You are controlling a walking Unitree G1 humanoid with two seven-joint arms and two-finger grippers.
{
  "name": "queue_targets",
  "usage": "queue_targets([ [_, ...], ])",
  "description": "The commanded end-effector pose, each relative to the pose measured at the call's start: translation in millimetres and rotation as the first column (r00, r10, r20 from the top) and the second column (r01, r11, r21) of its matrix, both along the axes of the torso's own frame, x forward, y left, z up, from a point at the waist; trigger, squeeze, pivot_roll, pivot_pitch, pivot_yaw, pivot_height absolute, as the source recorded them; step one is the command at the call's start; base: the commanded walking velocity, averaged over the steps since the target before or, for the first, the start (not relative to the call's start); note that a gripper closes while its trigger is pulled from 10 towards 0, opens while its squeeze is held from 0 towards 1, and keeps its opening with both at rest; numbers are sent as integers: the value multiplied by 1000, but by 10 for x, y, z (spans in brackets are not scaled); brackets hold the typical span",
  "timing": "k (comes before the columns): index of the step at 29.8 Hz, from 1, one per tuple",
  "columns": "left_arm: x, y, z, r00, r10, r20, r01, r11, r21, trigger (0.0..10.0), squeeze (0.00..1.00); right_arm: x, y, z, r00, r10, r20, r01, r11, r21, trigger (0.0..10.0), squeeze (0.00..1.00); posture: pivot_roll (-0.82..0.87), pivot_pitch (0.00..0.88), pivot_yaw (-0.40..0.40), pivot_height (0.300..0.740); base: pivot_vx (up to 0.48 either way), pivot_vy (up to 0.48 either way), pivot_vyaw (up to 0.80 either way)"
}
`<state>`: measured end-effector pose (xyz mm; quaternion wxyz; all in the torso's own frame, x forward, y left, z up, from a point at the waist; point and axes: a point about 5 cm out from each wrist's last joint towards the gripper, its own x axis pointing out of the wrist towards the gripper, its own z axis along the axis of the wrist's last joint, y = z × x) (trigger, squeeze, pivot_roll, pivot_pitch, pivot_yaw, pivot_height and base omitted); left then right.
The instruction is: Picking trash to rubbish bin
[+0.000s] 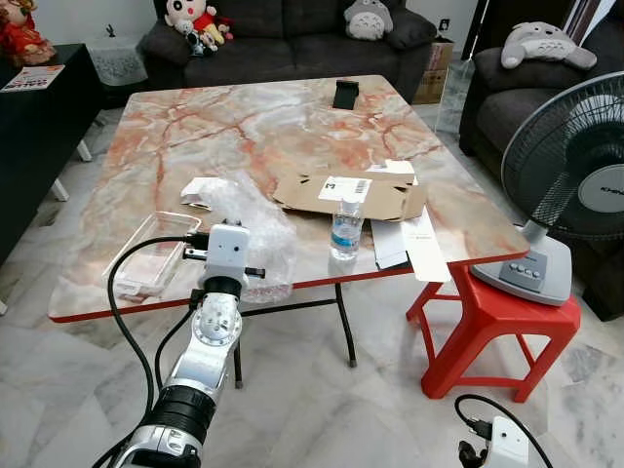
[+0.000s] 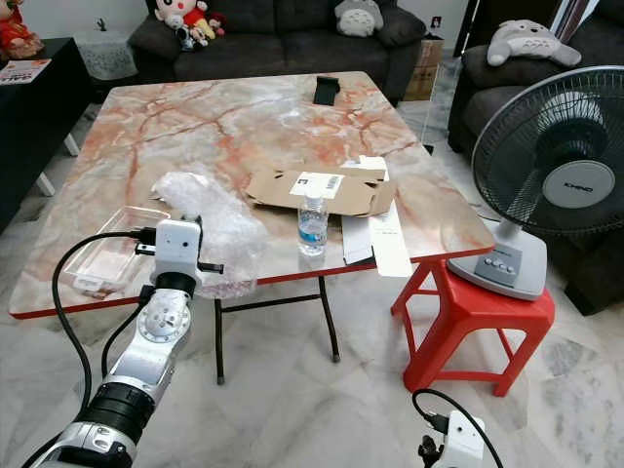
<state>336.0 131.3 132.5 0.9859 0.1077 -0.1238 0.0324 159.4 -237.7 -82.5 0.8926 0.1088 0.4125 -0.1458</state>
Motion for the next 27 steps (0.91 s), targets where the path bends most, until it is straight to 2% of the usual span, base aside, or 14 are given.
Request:
queue_targets([
  [1,-6,-7,32,1000,1,21,-1,1000,-2,10000,0,21,-16,17,1000,-10,18,10,1000,-4,10000,0,-59,14,-42,740,0,0,0],
  [11,-10,-51,31,1000,-8,18,8,1000,19,10000,0,35,-20,24,1000,13,14,-12,1000,-17,10000,0,-63,12,-45,740,0,-30,0],
  [14,-5,-42,33,1000,0,17,-1,1000,21,10000,0,40,-16,26,1000,19,17,-19,1000,-18,10000,0,-62,12,-46,740,0,-434,0],
  [20,0,-35,42,1000,4,20,-4,1000,20,10000,0,44,-21,30,1000,19,22,-19,1000,-19,10000,0,-61,12,-46,740,0,-480,551],
  [27,-3,-31,48,1000,8,23,-8,1000,21,10000,0,35,-34,30,1000,13,23,-13,1000,-15,10000,0,-62,10,-43,740,0,-480,0],
])
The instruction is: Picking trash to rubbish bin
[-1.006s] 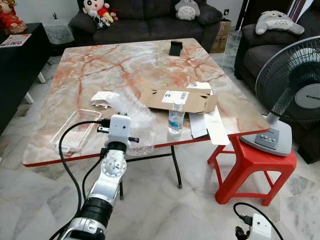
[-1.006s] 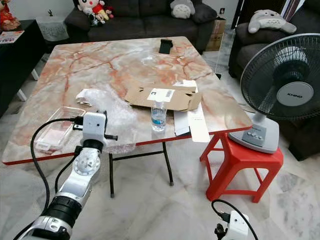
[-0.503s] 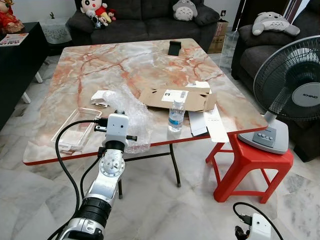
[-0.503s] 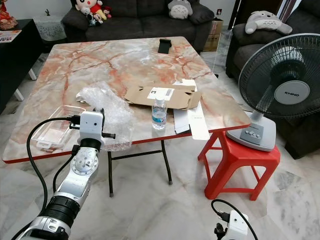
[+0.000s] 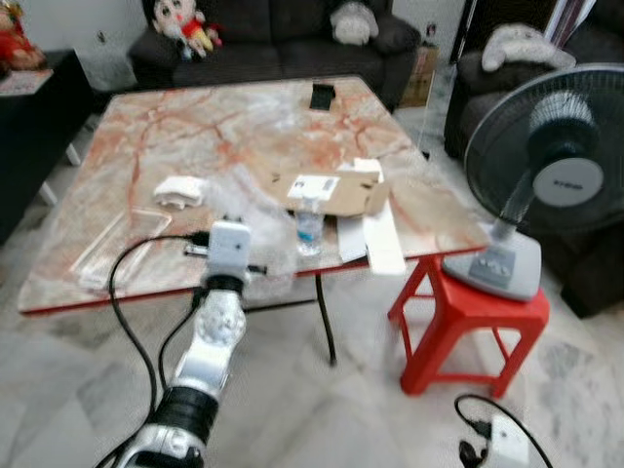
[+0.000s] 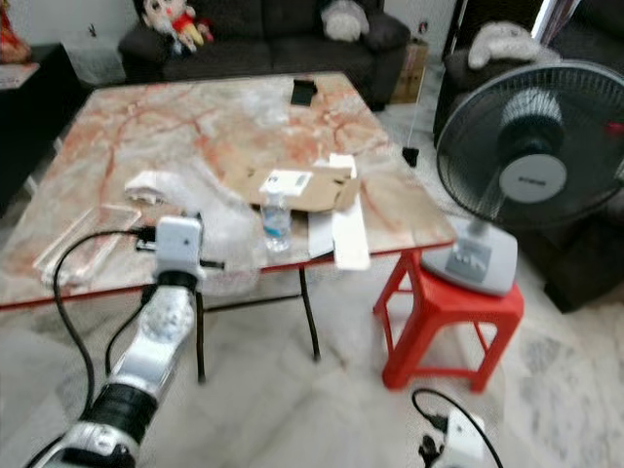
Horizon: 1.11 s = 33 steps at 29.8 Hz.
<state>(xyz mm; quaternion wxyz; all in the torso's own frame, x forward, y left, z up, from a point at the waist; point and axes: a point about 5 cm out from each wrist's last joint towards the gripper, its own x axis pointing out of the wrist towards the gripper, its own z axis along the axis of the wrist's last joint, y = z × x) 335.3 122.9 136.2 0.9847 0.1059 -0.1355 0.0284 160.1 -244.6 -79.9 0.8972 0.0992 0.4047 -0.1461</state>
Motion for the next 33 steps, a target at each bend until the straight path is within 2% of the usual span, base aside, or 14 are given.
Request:
queue_targets([
  [1,2,54,16,1000,21,3,-21,1000,21,10000,0,26,34,3,1000,9,7,-9,1000,3,10000,0,-62,10,-43,740,0,-480,0],
  [16,-12,56,62,999,41,28,-41,999,8,10000,0,41,64,2,1000,17,13,-17,1000,13,10000,0,-60,22,-46,740,0,-459,463],
  [26,-10,14,-77,999,16,-35,-15,1000,25,10000,0,28,61,-2,1000,13,13,-13,1000,17,10000,0,-60,26,-46,740,0,0,800],
  [27,-9,-24,-231,993,-27,-112,30,999,27,10000,0,29,65,-2,1000,13,14,-13,1000,18,10000,0,-58,27,-46,740,0,0,800],
  [29,-22,-57,-360,983,-65,-174,69,997,20,10000,0,29,68,-3,1000,12,15,-13,1000,19,10000,0,-58,27,-46,740,0,0,800],
  [30,-46,-75,-526,961,-89,-263,92,996,-1,10000,0,28,72,-4,1000,13,16,-13,1000,21,10000,0,-69,31,-45,740,0,0,800],
  [33,-97,-109,-727,922,-129,-365,119,992,-50,10000,0,25,74,-5,1000,14,16,-14,1000,22,10000,0,-72,32,-46,740,0,0,800],
])
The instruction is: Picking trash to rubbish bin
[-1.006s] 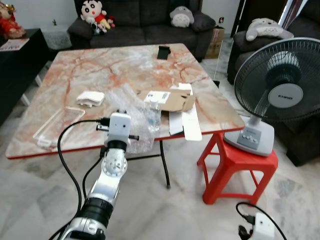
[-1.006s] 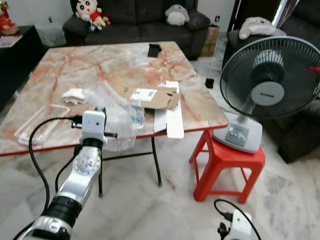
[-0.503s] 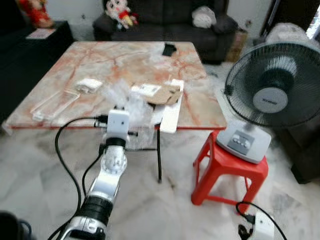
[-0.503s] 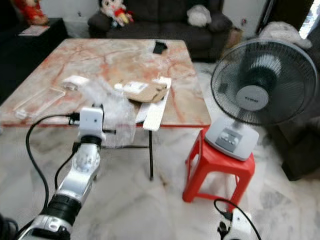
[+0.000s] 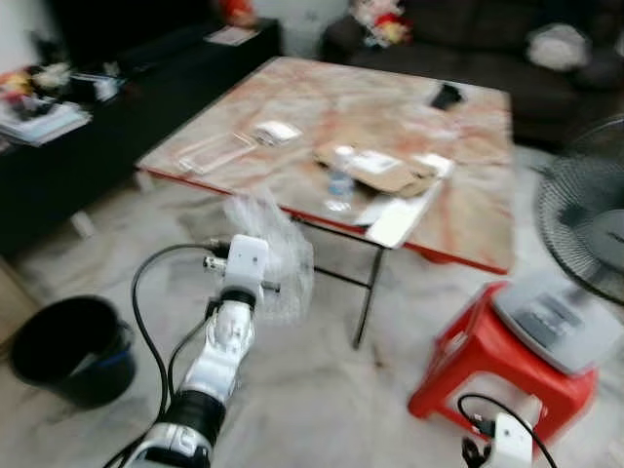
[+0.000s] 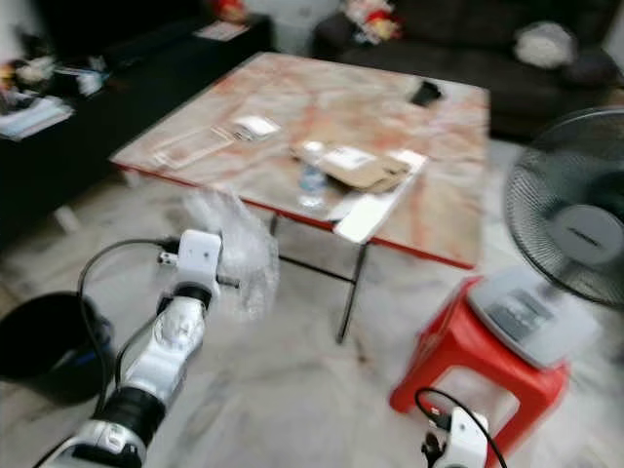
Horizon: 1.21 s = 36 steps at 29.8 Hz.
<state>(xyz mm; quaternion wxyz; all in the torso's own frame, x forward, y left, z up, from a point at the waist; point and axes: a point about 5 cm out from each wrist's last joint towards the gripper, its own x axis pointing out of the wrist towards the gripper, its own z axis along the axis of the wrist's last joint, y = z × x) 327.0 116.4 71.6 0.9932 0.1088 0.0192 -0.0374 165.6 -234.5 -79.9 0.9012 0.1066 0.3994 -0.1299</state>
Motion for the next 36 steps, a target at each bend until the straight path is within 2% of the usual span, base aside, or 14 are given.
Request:
queue_targets([
  [1,-42,-62,-160,994,-43,-98,38,998,-48,10000,0,-31,-27,-5,1000,-9,-2,9,1000,-2,10000,0,-73,33,-46,740,0,0,800],
  [5,-166,-72,-421,971,-70,-228,58,997,-59,10000,0,-38,-33,-6,1000,-8,-4,8,1000,-3,10000,0,-80,31,-45,740,0,0,800],
  [8,-323,8,-683,930,-44,-366,20,997,-69,10000,0,-47,-43,-7,1000,-9,-5,9,1000,-5,10000,0,-81,28,-46,740,0,0,744],
  [9,-337,14,-707,924,-46,-379,21,997,-71,10000,0,-48,-43,-7,1000,-9,-5,9,1000,-6,10000,0,-81,28,-46,740,0,0,631],
  [10,-424,52,-816,902,-41,-430,25,999,-42,10000,0,-48,-50,-5,1000,-25,0,25,1000,-1,10000,0,-81,27,-46,740,0,0,0],
  [11,-424,52,-816,902,-41,-430,25,999,-42,10000,0,-48,-50,-5,1000,-25,0,25,1000,-1,10000,0,-81,27,-46,740,0,0,0],
  [12,-556,116,-957,870,-35,-492,47,999,12,10000,0,-46,-55,-1,1000,-30,7,30,1000,4,10000,0,-84,23,-48,740,0,0,0],
  [16,-663,175,-1060,842,-30,-539,72,996,58,10000,0,-48,-61,0,999,-32,10,32,999,6,10000,0,-83,21,-51,740,0,0,0],
  [17,-846,276,-1217,784,6,-620,51,996,74,10000,0,-54,-68,-2,1000,-31,4,31,1000,3,10000,0,-80,18,-52,740,0,0,0],
  [18,-925,314,-1278,757,22,-653,37,996,77,10000,0,-55,-70,-2,1000,-29,2,29,1000,1,10000,0,-80,18,-52,740,0,0,0],
  [24,-1301,435,-1513,639,97,-763,-38,995,94,10000,0,-47,-68,0,1000,-1,-6,1,1000,-15,10000,0,-82,5,-53,740,0,0,0],
  [25,-1345,442,-1534,633,111,-766,-69,994,87,10000,0,-48,-74,1,1000,5,-8,-5,1000,-21,10000,0,-86,6,-54,740,0,0,475],
  [32,-1356,468,-1535,639,144,-756,-125,989,83,10000,0,-61,-82,-3,1000,-2,-11,2,1000,-15,10000,0,-73,27,-71,740,0,0,719],
  [36,-1329,459,-1522,643,134,-754,-112,990,81,10000,0,-60,-85,-2,1000,-6,-10,6,1000,-14,10000,0,-77,30,-70,740,0,0,113],
])
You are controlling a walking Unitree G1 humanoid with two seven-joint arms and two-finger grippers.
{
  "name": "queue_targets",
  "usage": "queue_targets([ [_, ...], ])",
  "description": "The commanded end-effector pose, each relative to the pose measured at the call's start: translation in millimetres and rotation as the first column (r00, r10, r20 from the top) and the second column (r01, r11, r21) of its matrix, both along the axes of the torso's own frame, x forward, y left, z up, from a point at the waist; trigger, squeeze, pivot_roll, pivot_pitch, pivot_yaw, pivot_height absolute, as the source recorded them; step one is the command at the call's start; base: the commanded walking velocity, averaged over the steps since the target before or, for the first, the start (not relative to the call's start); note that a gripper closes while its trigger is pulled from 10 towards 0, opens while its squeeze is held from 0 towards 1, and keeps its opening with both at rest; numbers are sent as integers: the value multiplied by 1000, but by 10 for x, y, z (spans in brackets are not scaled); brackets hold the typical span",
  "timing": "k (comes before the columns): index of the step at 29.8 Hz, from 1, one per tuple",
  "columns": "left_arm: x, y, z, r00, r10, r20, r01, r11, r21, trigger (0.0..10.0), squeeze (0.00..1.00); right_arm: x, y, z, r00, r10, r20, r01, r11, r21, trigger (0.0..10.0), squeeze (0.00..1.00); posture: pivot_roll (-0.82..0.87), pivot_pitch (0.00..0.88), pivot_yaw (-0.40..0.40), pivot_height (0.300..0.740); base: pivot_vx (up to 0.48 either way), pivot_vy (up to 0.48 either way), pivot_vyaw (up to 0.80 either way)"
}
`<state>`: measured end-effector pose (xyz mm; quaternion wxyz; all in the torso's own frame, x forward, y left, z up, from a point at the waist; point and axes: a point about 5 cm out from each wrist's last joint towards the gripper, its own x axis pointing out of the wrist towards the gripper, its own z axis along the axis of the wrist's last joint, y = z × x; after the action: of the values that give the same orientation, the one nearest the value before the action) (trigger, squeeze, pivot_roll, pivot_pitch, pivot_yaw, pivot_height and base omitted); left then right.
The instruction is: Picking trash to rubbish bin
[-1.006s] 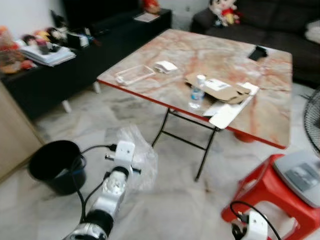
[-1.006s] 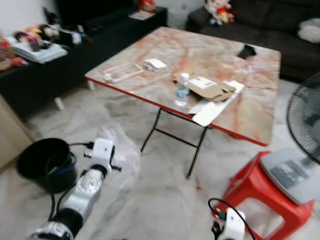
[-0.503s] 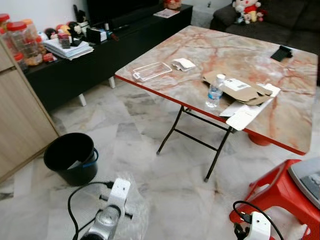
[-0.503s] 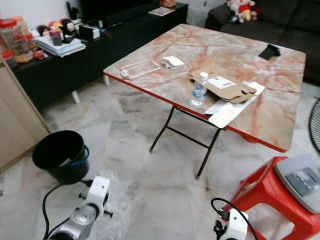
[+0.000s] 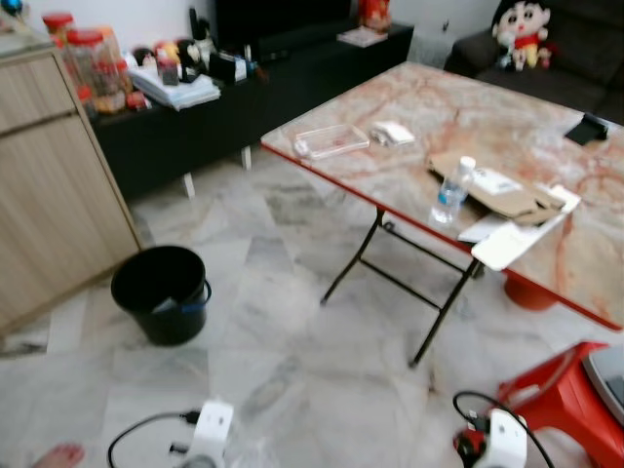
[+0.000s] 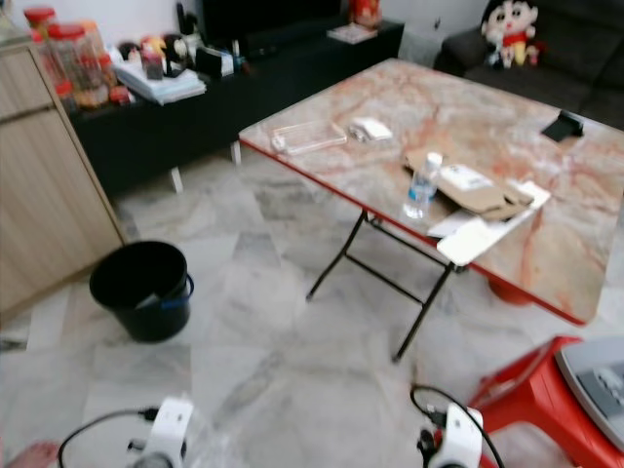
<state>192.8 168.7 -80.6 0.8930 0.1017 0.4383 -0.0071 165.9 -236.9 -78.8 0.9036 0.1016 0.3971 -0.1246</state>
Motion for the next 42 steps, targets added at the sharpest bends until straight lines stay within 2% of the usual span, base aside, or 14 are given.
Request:
queue_targets([
  [1,39,-73,13,1000,-6,4,6,1000,-16,10000,0,-61,-65,-10,999,-29,-13,29,1000,-5,10000,0,-79,34,-69,740,0,0,0],
  [11,101,-78,50,999,4,39,-4,1000,0,10000,0,-70,-92,-10,999,-40,-21,40,999,-5,10000,0,-79,43,-75,740,0,0,0],
  [17,90,-67,44,999,3,34,-3,1000,8,10000,0,-75,-106,-9,999,-27,-30,26,999,-19,10000,0,-76,51,-79,740,400,0,0],
  [24,77,-63,38,1000,3,31,-3,1000,12,10000,0,-80,-95,-15,999,-30,-34,29,999,-19,10000,0,-77,52,-80,740,412,0,746],
  [29,67,-72,32,1000,2,31,-2,1000,10,10000,0,-79,-105,-12,998,-52,-29,51,999,-18,10000,0,-76,51,-80,740,414,0,0],
  [33,66,-74,32,1000,1,32,-1,1000,10,10000,0,-76,-126,-3,999,-28,-35,26,998,-48,10000,0,-78,51,-80,740,412,0,0],
  [37,61,-67,30,999,6,31,-6,1000,11,10000,0,-85,-152,-1,998,-42,-42,39,996,-75,10000,0,-79,46,-71,740,410,0,634],
  [42,44,-58,21,1000,-1,24,0,1000,16,10000,0,-84,-140,-4,998,-43,-39,41,997,-59,10000,0,-79,39,-66,740,410,0,800],
])
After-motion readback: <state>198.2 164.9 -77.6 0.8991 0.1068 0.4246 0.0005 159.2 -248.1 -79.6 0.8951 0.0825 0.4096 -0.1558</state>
